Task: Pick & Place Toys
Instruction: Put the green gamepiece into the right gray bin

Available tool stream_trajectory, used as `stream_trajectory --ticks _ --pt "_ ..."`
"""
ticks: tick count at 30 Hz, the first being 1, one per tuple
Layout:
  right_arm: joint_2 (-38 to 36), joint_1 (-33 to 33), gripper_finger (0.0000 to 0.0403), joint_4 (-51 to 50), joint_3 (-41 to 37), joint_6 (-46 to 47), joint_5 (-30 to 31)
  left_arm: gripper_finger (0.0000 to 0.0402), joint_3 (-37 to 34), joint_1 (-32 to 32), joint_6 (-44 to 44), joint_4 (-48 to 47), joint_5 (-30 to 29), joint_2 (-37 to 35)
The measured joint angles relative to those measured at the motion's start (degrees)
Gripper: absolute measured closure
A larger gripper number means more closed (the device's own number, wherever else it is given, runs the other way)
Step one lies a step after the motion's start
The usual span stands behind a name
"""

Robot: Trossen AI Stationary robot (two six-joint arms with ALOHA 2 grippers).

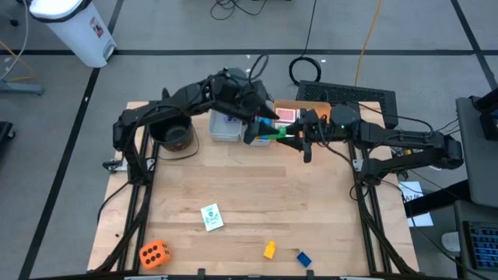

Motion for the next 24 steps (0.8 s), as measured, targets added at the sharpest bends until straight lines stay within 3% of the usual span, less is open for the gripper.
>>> stream_trajectory --ticks 24 --pt "0.0 -0.4 0.0268 1.8 0.0 -0.2 -1.9 0.0128 0.0 -1.8 2.7 -5.3 -6.0 0.0"
